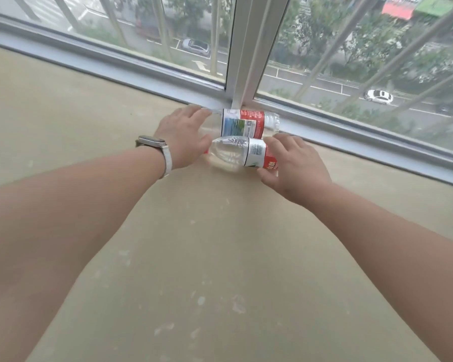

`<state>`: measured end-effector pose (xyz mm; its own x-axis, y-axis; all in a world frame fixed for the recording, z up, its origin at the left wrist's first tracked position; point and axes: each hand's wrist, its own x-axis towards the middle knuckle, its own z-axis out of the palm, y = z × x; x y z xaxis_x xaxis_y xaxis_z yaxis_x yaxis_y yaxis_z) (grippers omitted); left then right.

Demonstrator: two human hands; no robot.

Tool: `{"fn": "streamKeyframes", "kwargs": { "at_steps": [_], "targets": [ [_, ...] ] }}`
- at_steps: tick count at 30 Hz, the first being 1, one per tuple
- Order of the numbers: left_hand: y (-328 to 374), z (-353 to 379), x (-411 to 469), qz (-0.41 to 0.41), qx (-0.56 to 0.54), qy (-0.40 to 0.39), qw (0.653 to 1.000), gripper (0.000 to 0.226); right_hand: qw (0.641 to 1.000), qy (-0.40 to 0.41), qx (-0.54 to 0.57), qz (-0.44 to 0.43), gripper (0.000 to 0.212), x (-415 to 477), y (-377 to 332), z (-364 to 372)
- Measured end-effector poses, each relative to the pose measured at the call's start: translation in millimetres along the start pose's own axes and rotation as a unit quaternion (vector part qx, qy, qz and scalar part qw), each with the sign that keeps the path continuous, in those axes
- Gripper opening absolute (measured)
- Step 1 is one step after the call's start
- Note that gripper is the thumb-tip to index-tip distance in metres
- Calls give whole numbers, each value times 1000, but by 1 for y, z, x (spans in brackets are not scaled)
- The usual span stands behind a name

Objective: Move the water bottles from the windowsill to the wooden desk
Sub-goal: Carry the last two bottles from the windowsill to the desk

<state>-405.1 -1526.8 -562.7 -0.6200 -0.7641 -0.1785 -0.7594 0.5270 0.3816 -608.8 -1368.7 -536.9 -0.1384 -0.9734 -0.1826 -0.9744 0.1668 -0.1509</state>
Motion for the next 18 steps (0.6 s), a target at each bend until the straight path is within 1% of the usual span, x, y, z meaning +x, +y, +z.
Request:
{"fn": "streamKeyframes", "kwargs": {
  "at_steps": [8,12,15,18],
  "targets": [
    [-7,14,24,-4,-49,-15,999,62,1000,-16,-14,-21,67,25,1,27],
    [-10,14,28,-24,-68,-57,996,72,997,-44,-54,-25,73,31,1,36],
    [-9,14,25,-38,-85,-66,993,76,996,-45,-70,-28,69,30,-1,39],
    [-2,10,19,-48,-119,-62,990,75,997,-45,-52,-22,61,23,-4,38]
  ]
}}
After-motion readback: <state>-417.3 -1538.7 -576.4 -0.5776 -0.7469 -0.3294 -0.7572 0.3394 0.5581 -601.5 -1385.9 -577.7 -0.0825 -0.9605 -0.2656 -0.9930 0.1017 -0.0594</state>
